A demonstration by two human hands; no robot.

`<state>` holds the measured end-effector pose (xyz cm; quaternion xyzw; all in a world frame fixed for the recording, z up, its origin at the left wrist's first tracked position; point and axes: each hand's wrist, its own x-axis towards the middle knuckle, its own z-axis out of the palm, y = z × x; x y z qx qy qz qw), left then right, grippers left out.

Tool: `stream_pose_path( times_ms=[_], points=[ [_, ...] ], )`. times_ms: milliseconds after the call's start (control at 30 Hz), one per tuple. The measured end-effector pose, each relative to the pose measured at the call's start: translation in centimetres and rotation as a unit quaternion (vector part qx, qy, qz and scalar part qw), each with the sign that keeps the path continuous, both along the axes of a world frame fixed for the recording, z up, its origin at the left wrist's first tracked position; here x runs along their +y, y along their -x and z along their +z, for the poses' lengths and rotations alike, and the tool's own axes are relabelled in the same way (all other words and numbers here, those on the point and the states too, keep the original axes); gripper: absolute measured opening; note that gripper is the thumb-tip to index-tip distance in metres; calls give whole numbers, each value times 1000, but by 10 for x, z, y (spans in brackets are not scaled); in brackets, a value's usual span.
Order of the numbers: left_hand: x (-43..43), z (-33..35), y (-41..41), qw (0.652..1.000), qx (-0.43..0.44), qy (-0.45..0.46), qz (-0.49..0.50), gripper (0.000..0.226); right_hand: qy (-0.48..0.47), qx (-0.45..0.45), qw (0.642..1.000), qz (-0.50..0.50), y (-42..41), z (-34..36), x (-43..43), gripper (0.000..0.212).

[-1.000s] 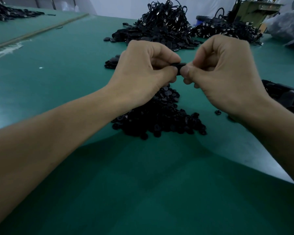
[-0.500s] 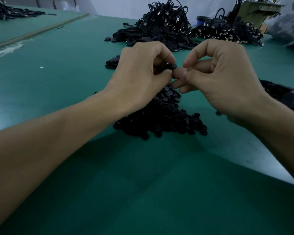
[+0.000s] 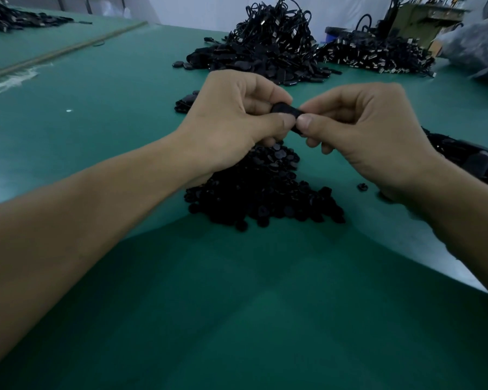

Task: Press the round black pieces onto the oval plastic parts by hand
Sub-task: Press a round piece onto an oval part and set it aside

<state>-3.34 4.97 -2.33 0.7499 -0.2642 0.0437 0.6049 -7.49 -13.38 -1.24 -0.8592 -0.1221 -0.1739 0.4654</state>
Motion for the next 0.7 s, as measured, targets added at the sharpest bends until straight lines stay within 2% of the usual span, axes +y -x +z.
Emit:
stream_pose_path(
  times_ms=[700],
  points=[
    [1, 4, -1, 998, 47, 12, -34, 15, 30, 11, 999, -40, 3, 6, 3, 9]
  ],
)
